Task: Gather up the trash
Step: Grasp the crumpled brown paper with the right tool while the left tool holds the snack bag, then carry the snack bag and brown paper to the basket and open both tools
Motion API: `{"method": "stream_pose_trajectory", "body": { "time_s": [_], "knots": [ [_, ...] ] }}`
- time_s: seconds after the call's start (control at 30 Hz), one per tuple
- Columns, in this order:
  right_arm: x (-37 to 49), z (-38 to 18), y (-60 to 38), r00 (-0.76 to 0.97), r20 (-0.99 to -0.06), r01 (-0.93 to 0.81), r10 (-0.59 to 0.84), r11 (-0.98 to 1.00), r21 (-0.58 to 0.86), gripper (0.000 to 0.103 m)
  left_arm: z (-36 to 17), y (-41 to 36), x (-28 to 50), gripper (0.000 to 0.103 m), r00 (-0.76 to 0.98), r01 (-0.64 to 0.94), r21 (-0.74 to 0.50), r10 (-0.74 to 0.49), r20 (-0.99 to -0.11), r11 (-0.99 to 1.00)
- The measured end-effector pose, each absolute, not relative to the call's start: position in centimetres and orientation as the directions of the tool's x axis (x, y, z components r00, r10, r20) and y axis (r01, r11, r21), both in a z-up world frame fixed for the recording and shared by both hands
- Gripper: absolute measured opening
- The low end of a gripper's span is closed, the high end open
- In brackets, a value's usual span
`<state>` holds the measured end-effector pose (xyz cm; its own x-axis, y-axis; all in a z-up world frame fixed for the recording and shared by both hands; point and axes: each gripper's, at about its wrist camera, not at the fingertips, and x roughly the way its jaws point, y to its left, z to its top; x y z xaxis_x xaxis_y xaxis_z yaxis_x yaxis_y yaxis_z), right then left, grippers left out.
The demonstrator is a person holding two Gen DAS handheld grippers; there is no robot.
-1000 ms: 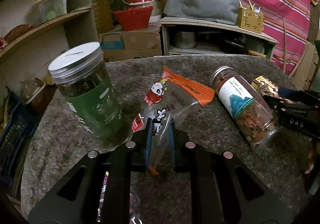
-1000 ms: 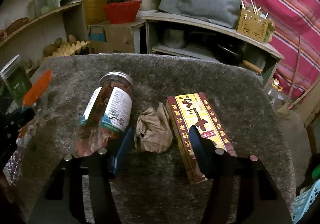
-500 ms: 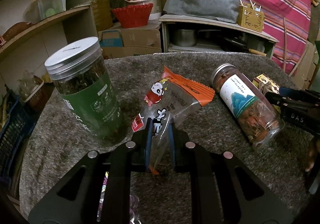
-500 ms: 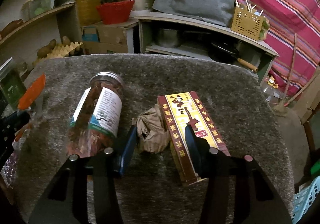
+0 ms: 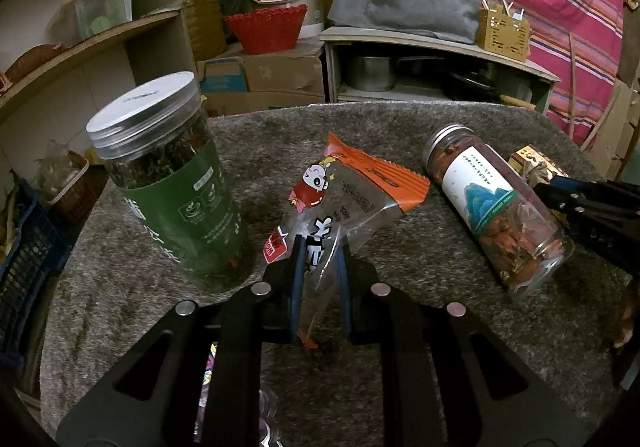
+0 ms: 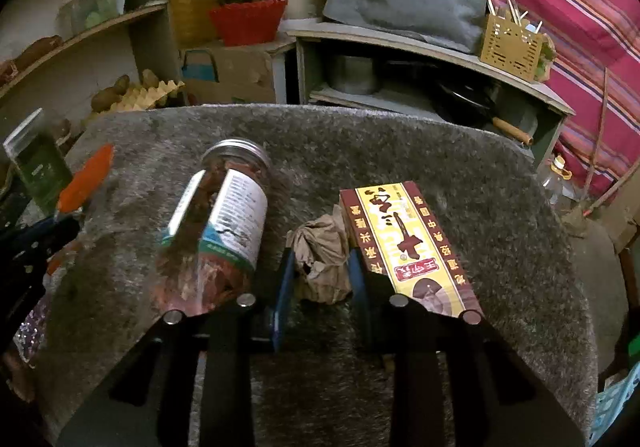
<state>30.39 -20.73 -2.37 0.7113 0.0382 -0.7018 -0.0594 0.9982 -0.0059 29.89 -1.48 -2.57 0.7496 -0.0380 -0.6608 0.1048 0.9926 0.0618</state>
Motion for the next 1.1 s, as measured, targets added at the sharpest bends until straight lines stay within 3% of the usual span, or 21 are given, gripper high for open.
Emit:
{"method": "stream_pose_trajectory", "body": {
  "time_s": [0.23,1.1],
  "knots": [
    [28.7,-0.5,-20.8,0.757,-0.652,-0.058,0.031,0.998,-0.02,0.027,-2.3,-1.6,29.5,0.014,0.756,0.095,0.069,-0.026,-0.654,0.993],
    [20.9,2.0,-26.4,0.794,-0.608,-0.024,0.012,1.0,-0.012,0.028,-0.2,-3.2,24.3,0.014,0.786,0.141,0.054,-0.079,-0.613,0.989]
  ]
}}
